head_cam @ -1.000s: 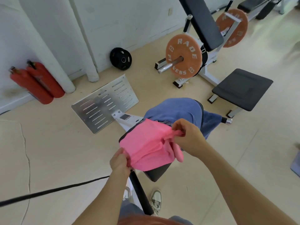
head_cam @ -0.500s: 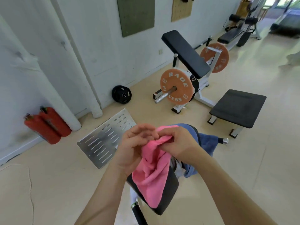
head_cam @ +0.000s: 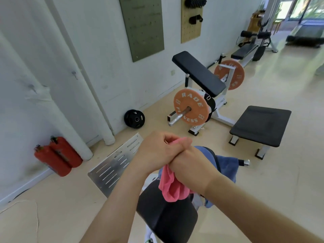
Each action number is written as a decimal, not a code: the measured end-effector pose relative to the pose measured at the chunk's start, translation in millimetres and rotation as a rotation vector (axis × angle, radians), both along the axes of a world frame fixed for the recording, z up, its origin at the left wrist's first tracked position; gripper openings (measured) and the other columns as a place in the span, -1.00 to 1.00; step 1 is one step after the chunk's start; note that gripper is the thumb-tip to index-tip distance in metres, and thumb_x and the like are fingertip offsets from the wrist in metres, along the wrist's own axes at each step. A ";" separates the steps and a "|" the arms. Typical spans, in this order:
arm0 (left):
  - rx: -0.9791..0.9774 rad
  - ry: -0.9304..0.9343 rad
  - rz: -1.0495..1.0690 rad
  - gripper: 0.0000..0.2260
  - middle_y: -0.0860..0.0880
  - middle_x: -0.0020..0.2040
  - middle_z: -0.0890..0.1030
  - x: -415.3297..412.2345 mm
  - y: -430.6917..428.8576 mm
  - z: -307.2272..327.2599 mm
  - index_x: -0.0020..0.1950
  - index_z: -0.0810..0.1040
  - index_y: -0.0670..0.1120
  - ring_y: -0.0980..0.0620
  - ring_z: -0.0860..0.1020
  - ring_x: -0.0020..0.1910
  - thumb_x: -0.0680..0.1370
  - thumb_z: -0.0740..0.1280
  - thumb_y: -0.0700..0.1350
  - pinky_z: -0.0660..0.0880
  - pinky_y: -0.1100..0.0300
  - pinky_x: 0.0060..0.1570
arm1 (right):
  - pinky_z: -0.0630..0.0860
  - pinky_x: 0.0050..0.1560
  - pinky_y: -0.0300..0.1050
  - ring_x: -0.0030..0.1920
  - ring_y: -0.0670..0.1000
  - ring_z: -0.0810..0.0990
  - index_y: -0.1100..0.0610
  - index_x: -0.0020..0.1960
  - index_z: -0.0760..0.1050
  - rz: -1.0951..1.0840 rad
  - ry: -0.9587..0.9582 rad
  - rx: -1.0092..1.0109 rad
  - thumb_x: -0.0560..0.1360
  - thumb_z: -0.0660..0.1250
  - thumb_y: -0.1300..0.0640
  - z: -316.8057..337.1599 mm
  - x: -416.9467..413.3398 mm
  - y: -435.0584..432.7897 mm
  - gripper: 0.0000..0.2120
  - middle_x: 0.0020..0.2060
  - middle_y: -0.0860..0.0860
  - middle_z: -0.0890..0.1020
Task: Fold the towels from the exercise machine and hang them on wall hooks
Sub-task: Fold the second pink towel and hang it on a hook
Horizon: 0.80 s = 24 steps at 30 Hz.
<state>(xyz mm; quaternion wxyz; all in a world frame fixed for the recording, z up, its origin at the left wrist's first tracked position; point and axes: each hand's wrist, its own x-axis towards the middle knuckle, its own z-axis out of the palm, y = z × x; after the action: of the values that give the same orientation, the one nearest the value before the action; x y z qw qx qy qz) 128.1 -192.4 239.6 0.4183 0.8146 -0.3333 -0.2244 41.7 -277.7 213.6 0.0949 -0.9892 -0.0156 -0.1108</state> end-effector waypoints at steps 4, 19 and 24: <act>-0.044 0.046 0.084 -0.89 0.11 -0.25 0.70 3.9 2.2 1.5 -0.15 0.72 0.03 0.19 0.65 -0.21 0.43 0.46 0.04 0.60 0.16 -0.03 | 0.49 -0.24 -0.08 -0.26 0.13 0.61 0.15 -0.22 0.62 -0.033 0.102 0.003 0.32 0.42 0.27 -1.5 1.3 0.5 -0.93 -0.31 0.09 0.63; -0.557 0.401 0.334 -0.90 -0.19 -0.12 0.70 -5.8 16.9 -3.8 -0.04 0.69 -0.15 -0.10 0.63 -0.13 0.51 0.39 -0.19 0.55 0.02 -0.03 | 0.58 0.05 -0.03 -0.15 -0.06 0.65 0.07 -0.02 0.55 -0.051 -0.185 0.870 0.38 0.44 0.33 59.7 -9.3 -12.3 -0.75 -0.22 -0.03 0.68; -0.587 0.326 0.359 -0.89 -0.03 -0.32 0.68 -18.9 22.4 3.5 -0.17 0.70 -0.11 0.13 0.61 -0.33 0.49 0.41 -0.12 0.50 0.32 -0.36 | 0.52 -0.10 -0.28 -0.16 -0.16 0.62 0.00 -0.03 0.56 -0.123 -0.326 0.791 0.39 0.45 0.28 49.1 -11.5 -2.6 -0.75 -0.17 -0.19 0.61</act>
<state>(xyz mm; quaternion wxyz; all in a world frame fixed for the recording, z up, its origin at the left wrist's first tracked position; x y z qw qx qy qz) 109.2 -170.0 243.1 0.7141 0.6592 -0.1644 -0.1690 30.2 -280.2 262.7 0.4564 -0.8452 0.0722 -0.2687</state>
